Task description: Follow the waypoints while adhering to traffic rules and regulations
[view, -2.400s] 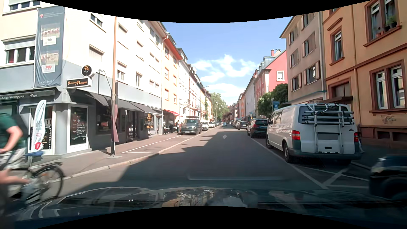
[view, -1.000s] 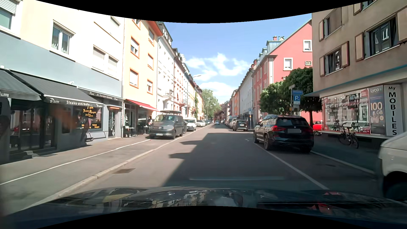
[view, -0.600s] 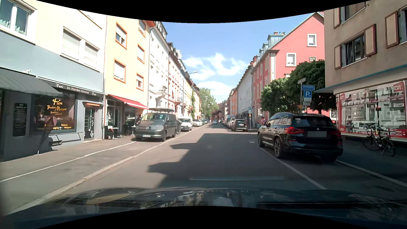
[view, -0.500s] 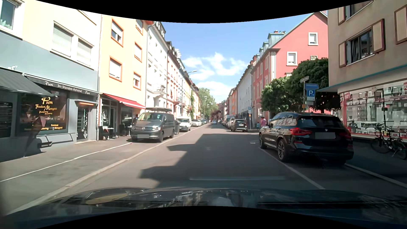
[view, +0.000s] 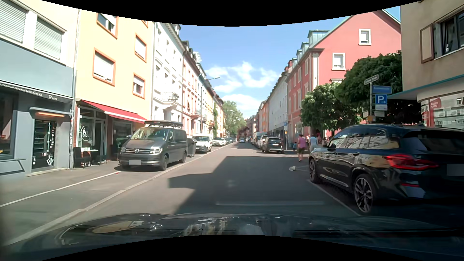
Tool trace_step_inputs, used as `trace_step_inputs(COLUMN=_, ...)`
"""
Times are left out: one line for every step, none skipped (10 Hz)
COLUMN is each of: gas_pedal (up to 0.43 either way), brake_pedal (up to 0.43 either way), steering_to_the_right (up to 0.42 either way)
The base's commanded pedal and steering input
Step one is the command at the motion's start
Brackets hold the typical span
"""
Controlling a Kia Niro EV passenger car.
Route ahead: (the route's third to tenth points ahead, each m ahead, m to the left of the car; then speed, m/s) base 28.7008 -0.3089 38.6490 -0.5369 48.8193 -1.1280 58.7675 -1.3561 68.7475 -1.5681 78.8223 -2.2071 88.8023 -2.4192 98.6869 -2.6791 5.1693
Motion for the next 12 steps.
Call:
trace_step_inputs(gas_pedal=0.118, brake_pedal=0.0, steering_to_the_right=0.004)
trace_step_inputs(gas_pedal=0.118, brake_pedal=0.0, steering_to_the_right=0.004)
trace_step_inputs(gas_pedal=0.13, brake_pedal=0.0, steering_to_the_right=0.003)
trace_step_inputs(gas_pedal=0.13, brake_pedal=0.0, steering_to_the_right=0.003)
trace_step_inputs(gas_pedal=0.13, brake_pedal=0.0, steering_to_the_right=0.002)
trace_step_inputs(gas_pedal=0.138, brake_pedal=0.0, steering_to_the_right=0.002)
trace_step_inputs(gas_pedal=0.138, brake_pedal=0.0, steering_to_the_right=0.002)
trace_step_inputs(gas_pedal=0.138, brake_pedal=0.0, steering_to_the_right=0.0)
trace_step_inputs(gas_pedal=0.138, brake_pedal=0.0, steering_to_the_right=-0.001)
trace_step_inputs(gas_pedal=0.138, brake_pedal=0.0, steering_to_the_right=-0.001)
trace_step_inputs(gas_pedal=0.138, brake_pedal=0.0, steering_to_the_right=-0.001)
trace_step_inputs(gas_pedal=0.138, brake_pedal=0.0, steering_to_the_right=-0.001)
